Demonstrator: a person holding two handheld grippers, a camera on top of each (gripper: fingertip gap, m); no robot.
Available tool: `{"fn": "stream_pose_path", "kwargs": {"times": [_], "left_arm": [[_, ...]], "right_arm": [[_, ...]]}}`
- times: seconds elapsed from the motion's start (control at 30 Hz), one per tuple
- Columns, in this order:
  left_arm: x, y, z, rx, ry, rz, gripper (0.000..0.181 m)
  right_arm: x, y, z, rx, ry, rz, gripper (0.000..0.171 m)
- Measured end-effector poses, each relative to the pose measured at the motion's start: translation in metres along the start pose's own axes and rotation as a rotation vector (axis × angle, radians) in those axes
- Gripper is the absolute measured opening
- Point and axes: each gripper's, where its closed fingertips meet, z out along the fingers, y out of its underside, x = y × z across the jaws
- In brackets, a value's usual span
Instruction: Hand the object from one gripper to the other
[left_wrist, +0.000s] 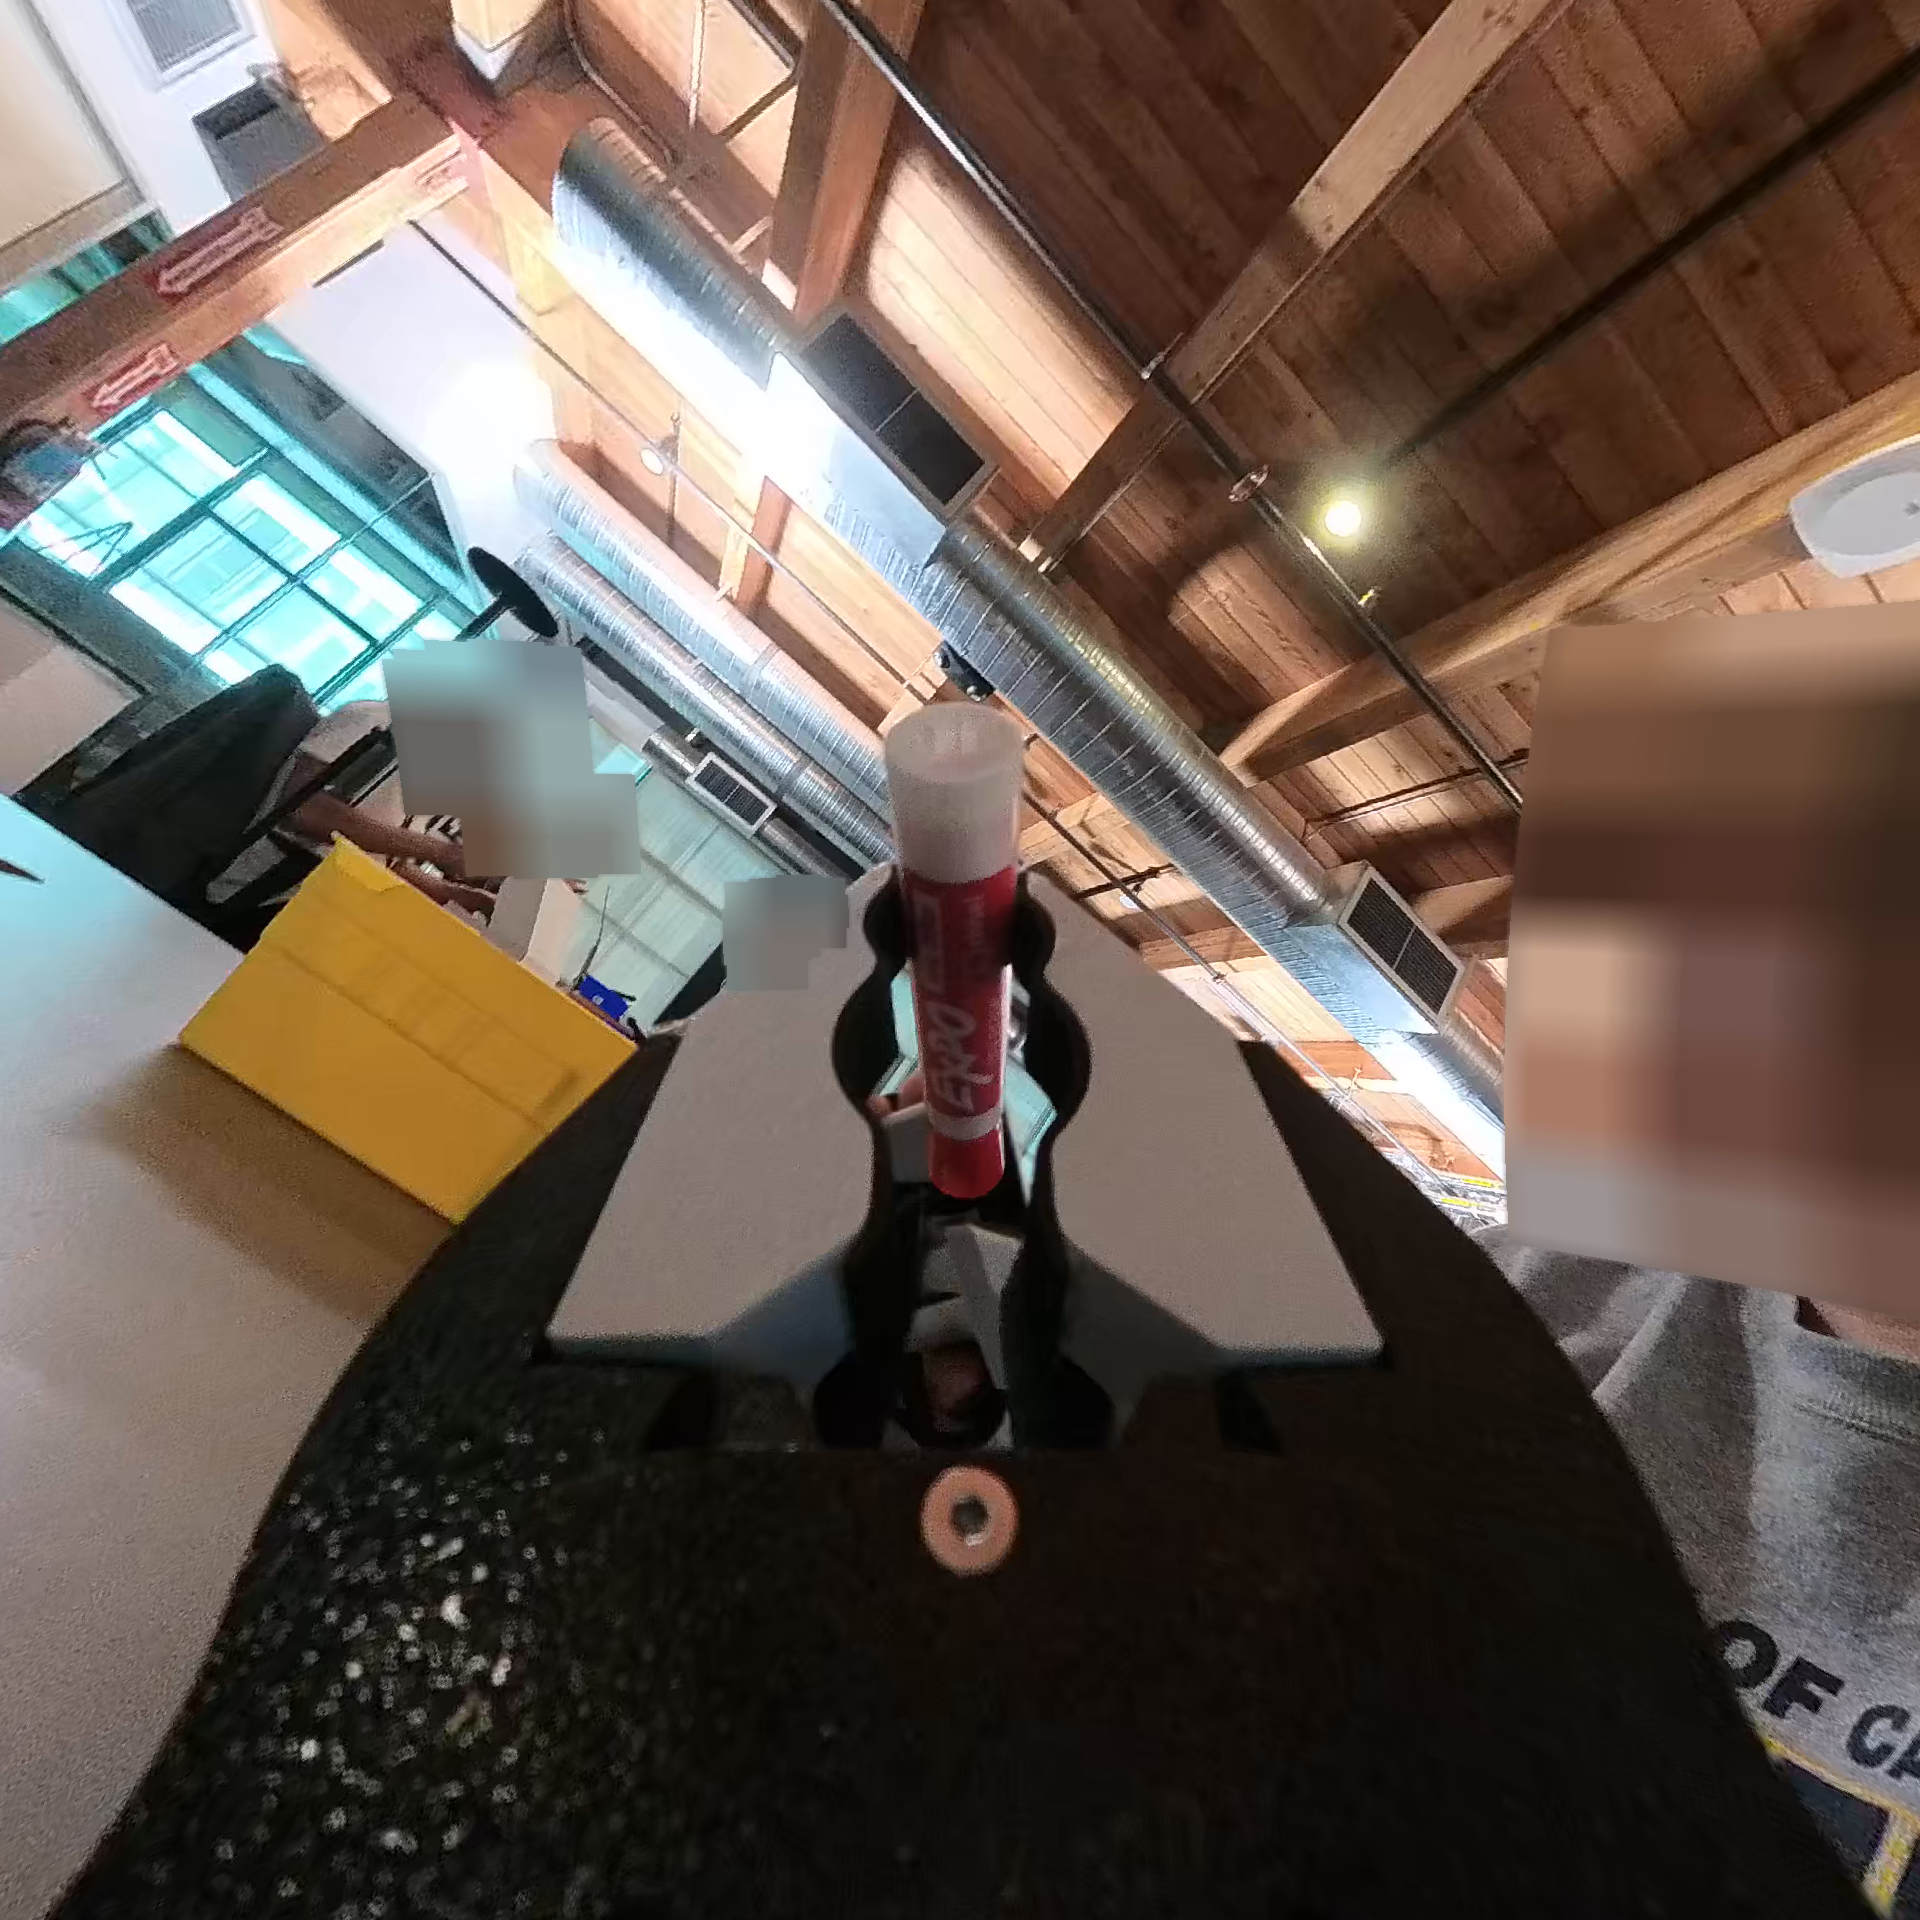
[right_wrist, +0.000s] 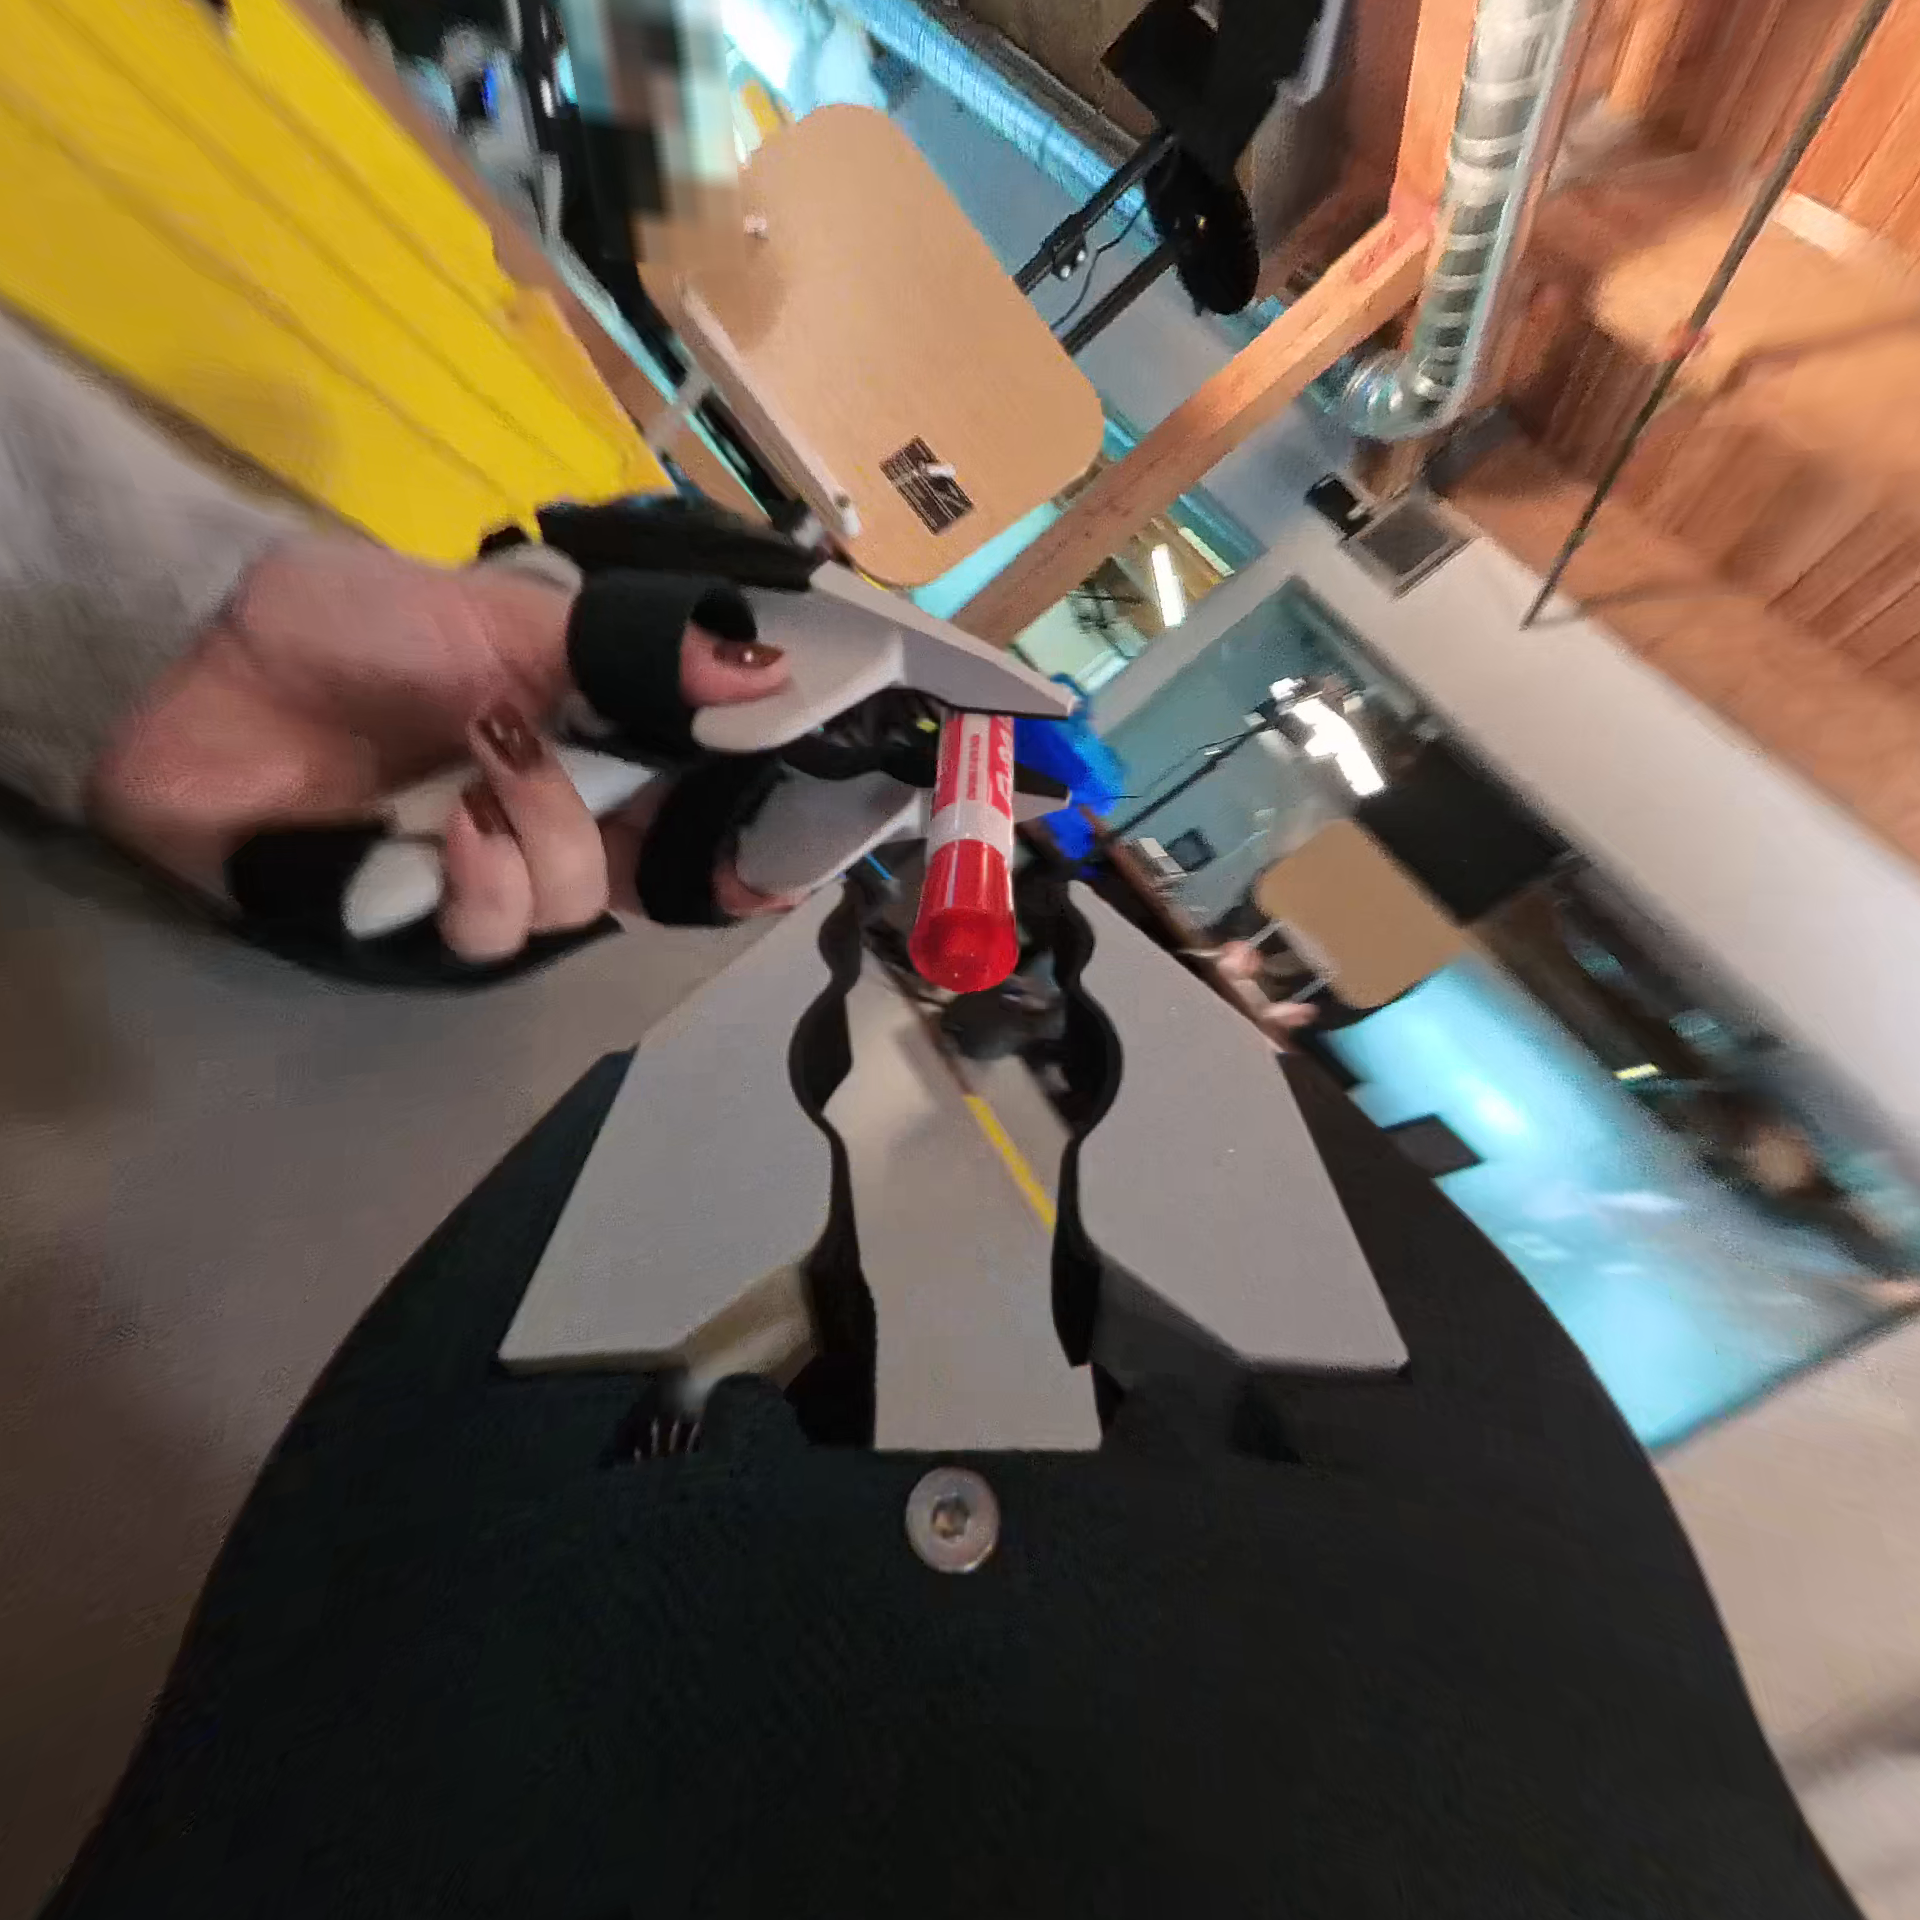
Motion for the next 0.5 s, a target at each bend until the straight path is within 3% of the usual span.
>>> {"fn": "stream_pose_path", "kwargs": {"times": [0.23,0.37,0.5], "left_arm": [[0.015,-0.008,-0.001,0.049,0.064,0.08,0.017],[0.023,-0.006,0.001,0.053,0.077,0.219,0.017],[0.026,-0.001,0.002,0.024,0.074,0.287,0.017]], "right_arm": [[0.004,-0.006,0.004,0.104,-0.207,0.824,0.057],[-0.006,-0.008,0.004,0.134,-0.437,1.275,0.049],[-0.004,-0.008,0.003,0.192,-0.533,1.521,0.039]]}}
